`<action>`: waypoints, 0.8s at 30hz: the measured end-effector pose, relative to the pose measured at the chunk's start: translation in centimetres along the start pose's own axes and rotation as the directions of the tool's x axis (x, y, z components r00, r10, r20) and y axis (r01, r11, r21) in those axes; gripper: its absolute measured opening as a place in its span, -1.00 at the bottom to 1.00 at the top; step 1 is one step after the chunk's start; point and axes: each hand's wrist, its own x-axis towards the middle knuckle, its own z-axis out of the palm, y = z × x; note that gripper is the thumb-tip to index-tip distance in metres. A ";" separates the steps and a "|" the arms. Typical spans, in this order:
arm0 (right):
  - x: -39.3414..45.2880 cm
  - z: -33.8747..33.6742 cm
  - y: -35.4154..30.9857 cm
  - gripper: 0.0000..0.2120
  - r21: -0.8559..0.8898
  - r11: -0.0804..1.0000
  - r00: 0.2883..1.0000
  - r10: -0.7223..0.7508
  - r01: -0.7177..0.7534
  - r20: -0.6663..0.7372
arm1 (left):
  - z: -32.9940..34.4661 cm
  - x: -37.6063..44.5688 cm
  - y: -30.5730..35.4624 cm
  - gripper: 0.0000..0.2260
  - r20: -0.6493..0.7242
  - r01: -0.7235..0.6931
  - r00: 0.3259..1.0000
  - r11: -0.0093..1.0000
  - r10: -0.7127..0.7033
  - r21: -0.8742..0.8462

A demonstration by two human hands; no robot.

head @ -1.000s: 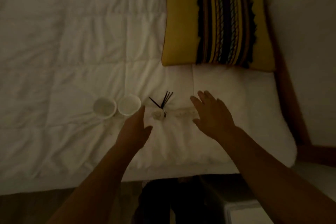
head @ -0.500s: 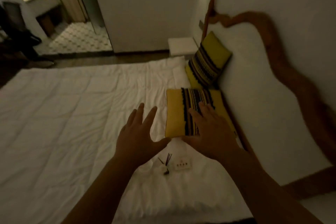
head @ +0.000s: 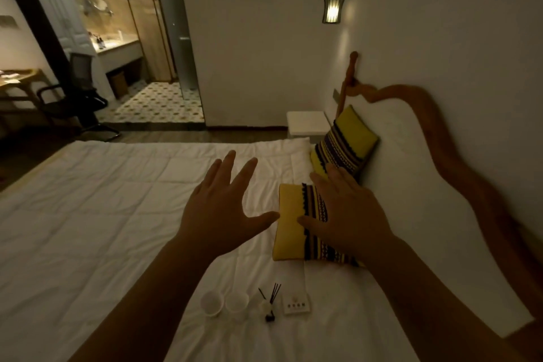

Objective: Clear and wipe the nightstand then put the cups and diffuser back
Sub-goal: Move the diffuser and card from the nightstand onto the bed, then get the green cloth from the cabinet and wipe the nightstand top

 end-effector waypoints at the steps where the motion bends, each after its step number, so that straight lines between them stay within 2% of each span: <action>1: 0.1 0.0 -0.1 -0.13 -0.003 1.000 1.000 -0.012 0.012 -0.004 | -0.2 -0.3 -0.1 -0.04 0.010 0.013 1.000 1.000 -0.013 0.001; 11: 2.4 0.5 -3.8 -0.10 0.081 0.983 0.986 -0.168 0.168 0.001 | -3.6 -4.3 -1.9 -0.01 0.115 0.202 0.971 0.977 -0.208 0.061; 15: 3.6 1.2 -7.4 -0.14 0.155 0.951 0.962 -0.272 0.267 0.009 | -4.9 -6.8 -4.3 -0.01 0.082 0.299 0.949 0.951 -0.306 0.081; 19: 4.3 2.1 -13.4 -0.16 0.181 0.900 0.911 -0.410 0.397 0.039 | -7.3 -11.2 -8.5 -0.07 -0.001 0.424 0.904 0.894 -0.428 0.142; 24: 3.1 2.7 -23.2 -0.14 0.233 0.792 0.805 -0.591 0.564 0.059 | -11.1 -18.4 -13.8 -0.11 -0.093 0.605 0.795 0.774 -0.599 0.184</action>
